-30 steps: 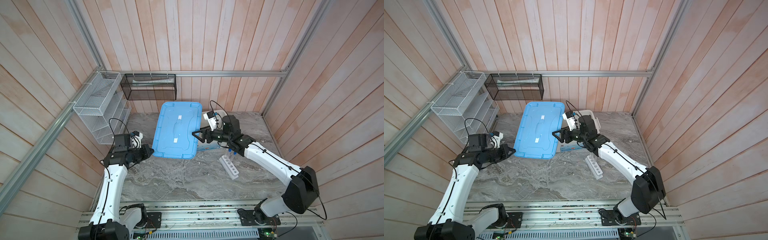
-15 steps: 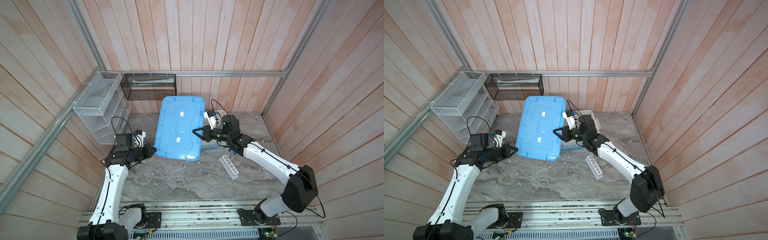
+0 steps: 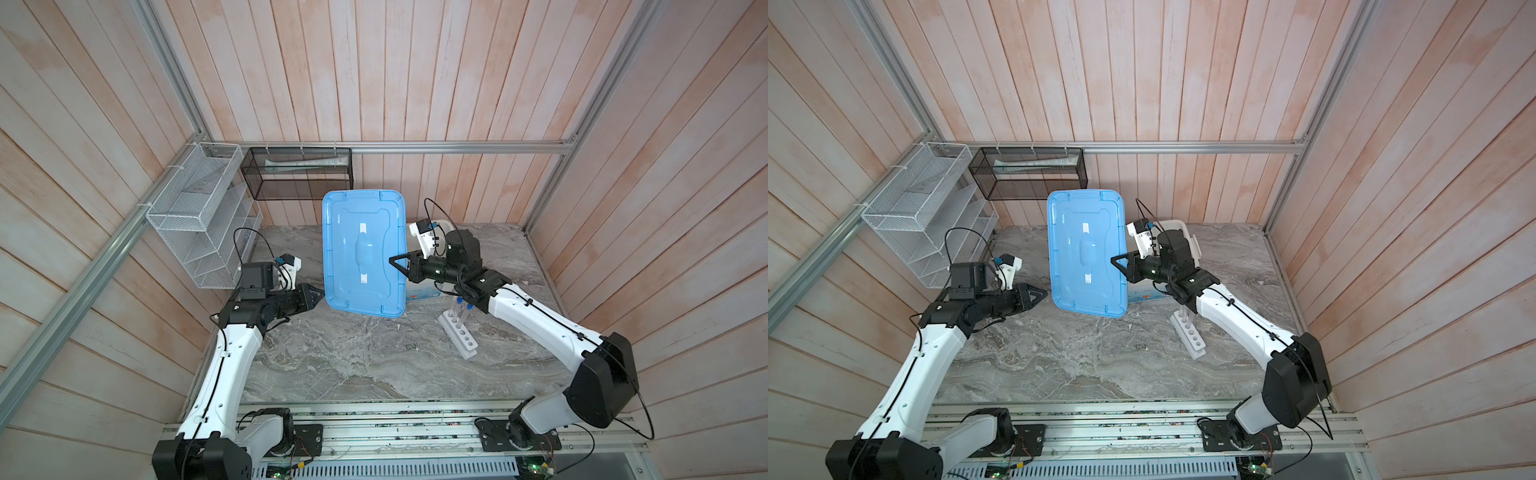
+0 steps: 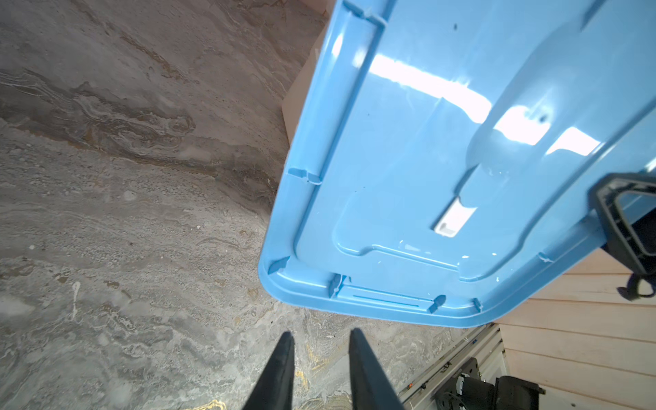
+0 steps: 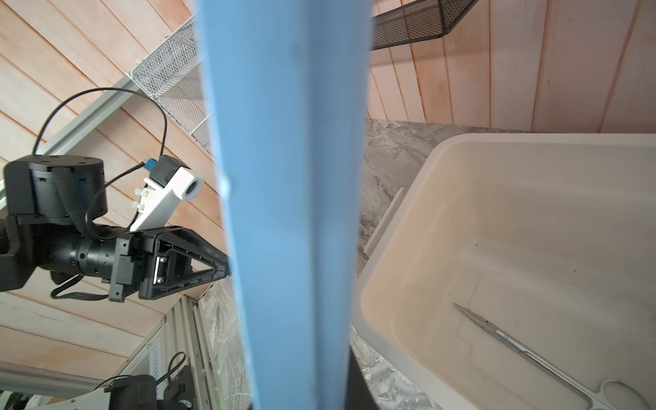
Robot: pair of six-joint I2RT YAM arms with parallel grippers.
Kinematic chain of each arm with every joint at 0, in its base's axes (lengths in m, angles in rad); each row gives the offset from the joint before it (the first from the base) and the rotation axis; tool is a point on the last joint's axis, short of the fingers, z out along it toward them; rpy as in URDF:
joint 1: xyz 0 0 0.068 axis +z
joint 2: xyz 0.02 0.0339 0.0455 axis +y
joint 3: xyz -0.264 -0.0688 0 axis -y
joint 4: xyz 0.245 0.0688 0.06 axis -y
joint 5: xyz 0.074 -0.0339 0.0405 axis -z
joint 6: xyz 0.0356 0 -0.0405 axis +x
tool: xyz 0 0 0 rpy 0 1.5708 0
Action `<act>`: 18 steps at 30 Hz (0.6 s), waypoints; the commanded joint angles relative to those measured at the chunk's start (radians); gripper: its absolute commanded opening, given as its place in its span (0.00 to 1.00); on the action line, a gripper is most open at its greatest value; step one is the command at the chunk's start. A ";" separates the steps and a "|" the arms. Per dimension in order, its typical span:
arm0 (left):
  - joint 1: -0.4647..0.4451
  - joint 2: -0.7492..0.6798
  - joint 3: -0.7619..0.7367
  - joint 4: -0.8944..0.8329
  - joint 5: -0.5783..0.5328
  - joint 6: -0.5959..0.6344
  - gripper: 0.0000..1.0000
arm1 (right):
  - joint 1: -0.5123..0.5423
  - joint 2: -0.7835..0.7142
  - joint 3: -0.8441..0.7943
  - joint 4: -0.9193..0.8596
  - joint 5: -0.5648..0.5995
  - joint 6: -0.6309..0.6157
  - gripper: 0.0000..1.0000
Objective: Organize the chemistry lab equipment
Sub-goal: 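Tilt the blue lid up with the left gripper while the right gripper grasps it, then swing the raised blue lid over the white bin with both grippers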
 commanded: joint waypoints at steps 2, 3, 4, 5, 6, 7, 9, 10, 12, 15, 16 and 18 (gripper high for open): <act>-0.007 0.007 0.046 0.038 -0.022 -0.004 0.33 | -0.003 -0.050 0.062 -0.016 0.064 -0.039 0.08; -0.007 0.004 0.061 0.035 -0.035 -0.004 0.33 | -0.005 -0.054 0.079 -0.034 0.070 -0.048 0.08; -0.005 0.002 0.074 0.032 -0.047 -0.005 0.34 | -0.006 -0.057 0.094 -0.049 0.076 -0.059 0.08; -0.005 0.002 0.089 0.031 -0.060 -0.007 0.34 | -0.008 -0.060 0.117 -0.071 0.087 -0.075 0.08; -0.004 0.002 0.104 0.032 -0.071 -0.011 0.34 | -0.008 -0.065 0.142 -0.097 0.103 -0.092 0.08; -0.002 0.003 0.116 0.034 -0.075 -0.014 0.34 | -0.008 -0.068 0.166 -0.123 0.117 -0.106 0.08; 0.005 0.006 0.145 0.040 -0.083 -0.020 0.35 | -0.010 -0.080 0.230 -0.189 0.155 -0.154 0.08; 0.009 0.008 0.159 0.044 -0.084 -0.023 0.35 | -0.011 -0.086 0.254 -0.212 0.171 -0.170 0.08; 0.020 0.013 0.186 0.057 -0.088 -0.030 0.35 | -0.014 -0.104 0.307 -0.265 0.216 -0.209 0.08; 0.037 0.023 0.228 0.072 -0.090 -0.040 0.35 | -0.015 -0.135 0.373 -0.339 0.287 -0.261 0.08; 0.040 0.024 0.238 0.080 -0.092 -0.042 0.35 | -0.014 -0.144 0.391 -0.360 0.314 -0.278 0.08; 0.047 0.026 0.250 0.111 -0.094 -0.059 0.35 | -0.014 -0.169 0.421 -0.403 0.393 -0.323 0.08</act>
